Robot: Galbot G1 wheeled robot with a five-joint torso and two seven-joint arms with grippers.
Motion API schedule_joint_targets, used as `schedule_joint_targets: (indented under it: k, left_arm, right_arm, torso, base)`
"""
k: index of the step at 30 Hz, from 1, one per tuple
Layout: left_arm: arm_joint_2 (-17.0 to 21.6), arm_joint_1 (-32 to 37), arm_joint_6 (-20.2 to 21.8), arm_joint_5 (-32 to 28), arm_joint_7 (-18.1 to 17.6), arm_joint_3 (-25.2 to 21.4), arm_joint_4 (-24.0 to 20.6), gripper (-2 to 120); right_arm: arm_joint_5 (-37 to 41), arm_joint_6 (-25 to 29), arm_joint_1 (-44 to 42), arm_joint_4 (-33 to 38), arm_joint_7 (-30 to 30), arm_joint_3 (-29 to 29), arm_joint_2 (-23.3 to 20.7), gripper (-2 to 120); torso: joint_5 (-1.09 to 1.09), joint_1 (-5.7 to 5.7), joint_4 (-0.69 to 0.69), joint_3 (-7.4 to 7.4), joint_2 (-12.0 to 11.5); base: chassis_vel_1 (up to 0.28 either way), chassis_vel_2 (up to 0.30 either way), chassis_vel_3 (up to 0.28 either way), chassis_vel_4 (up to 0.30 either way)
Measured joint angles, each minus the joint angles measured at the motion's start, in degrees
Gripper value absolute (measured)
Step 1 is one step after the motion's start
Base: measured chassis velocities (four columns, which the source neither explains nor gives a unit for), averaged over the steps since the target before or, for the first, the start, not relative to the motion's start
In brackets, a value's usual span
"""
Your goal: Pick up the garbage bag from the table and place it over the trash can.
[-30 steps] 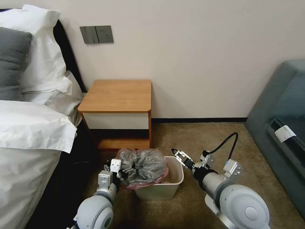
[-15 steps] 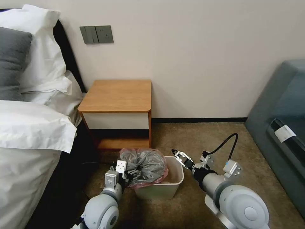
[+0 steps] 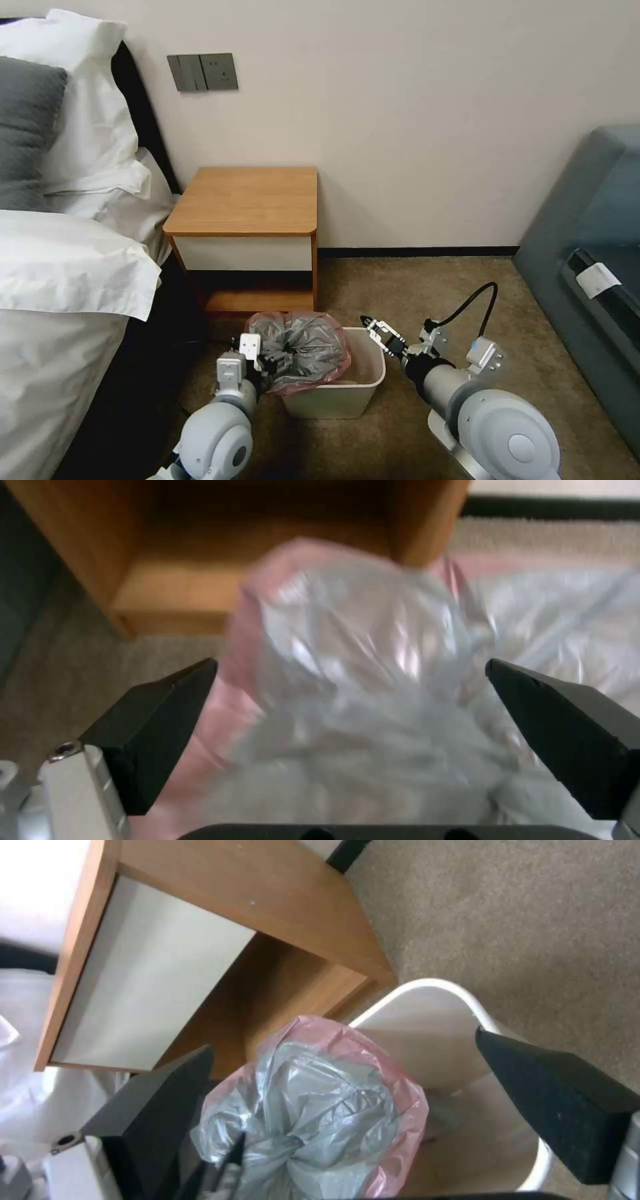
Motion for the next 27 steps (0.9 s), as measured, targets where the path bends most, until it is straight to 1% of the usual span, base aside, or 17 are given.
schedule_joint_targets:
  k: [4,7,15,25,27]
  left_arm:
    - [1.0,0.1,1.2,-1.0,-0.1,-2.2,-1.5,100]
    - [1.4,0.1,1.8,-1.1,0.0,-2.2,-1.0,100]
    - [0.9,0.1,2.2,-0.5,0.5,0.4,1.9,96]
    - [0.7,-0.1,2.0,0.1,0.6,0.9,2.6,95]
    - [0.7,-0.1,1.9,0.4,0.7,1.1,2.5,90]
  right_arm:
    - [-0.2,0.0,0.1,-0.4,0.0,-0.1,0.2,100]
    - [-0.2,0.0,0.0,-0.4,0.0,-0.1,0.2,100]
    - [-0.4,0.0,-0.3,-0.5,0.0,-0.1,0.3,100]
    - [-1.0,0.1,-0.4,-0.7,0.0,-0.2,0.5,100]
    - [-1.3,0.1,-0.4,-0.9,0.0,-0.3,0.7,100]
  torso:
    - [0.02,0.0,0.0,0.0,0.0]
    - [0.02,0.0,0.0,0.0,0.0]
    - [0.01,0.0,0.0,0.0,0.0]
    - [0.02,0.0,0.0,0.0,0.0]
    - [0.02,0.0,0.0,0.0,0.0]
  base:
    - [0.0,0.0,0.0,0.0]
    - [0.0,0.0,0.0,0.0]
    - [0.0,0.0,0.0,0.0]
    - [0.0,0.0,0.0,0.0]
    - [0.0,0.0,0.0,0.0]
